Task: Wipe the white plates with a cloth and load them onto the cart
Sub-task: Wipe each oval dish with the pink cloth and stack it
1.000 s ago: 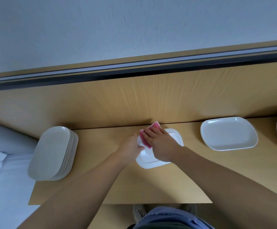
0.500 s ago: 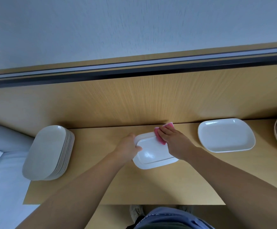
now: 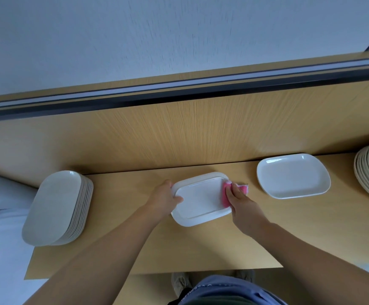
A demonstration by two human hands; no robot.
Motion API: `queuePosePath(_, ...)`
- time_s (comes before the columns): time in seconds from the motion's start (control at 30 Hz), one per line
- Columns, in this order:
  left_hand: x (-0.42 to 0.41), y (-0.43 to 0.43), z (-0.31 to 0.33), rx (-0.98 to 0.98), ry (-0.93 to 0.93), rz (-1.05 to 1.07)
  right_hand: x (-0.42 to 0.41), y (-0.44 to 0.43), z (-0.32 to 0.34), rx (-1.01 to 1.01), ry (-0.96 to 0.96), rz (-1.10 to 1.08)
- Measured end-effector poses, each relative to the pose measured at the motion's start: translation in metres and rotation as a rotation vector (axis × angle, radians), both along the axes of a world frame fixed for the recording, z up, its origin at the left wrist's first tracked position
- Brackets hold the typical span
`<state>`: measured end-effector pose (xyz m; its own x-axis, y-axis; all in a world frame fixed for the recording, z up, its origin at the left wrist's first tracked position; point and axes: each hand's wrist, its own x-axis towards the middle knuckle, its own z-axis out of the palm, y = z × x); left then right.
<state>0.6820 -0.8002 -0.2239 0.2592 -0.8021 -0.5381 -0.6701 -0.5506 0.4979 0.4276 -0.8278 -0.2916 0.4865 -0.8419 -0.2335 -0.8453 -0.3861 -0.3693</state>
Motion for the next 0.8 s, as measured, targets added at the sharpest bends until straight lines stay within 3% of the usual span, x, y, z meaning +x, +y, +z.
queuePosePath(0.33,0.009,0.017,0.002,-0.052,0.097,-0.165,-0.009,-0.005,0.003,-0.009,-0.072,0.087)
queuePosePath(0.53,0.012,0.037,-0.008,0.003,0.205,-0.131,-0.003,-0.023,0.007,0.075,0.016,0.107)
queuePosePath(0.8,-0.009,0.046,-0.005,-0.111,0.155,-0.004,0.019,0.001,0.012,0.161,0.037,-0.112)
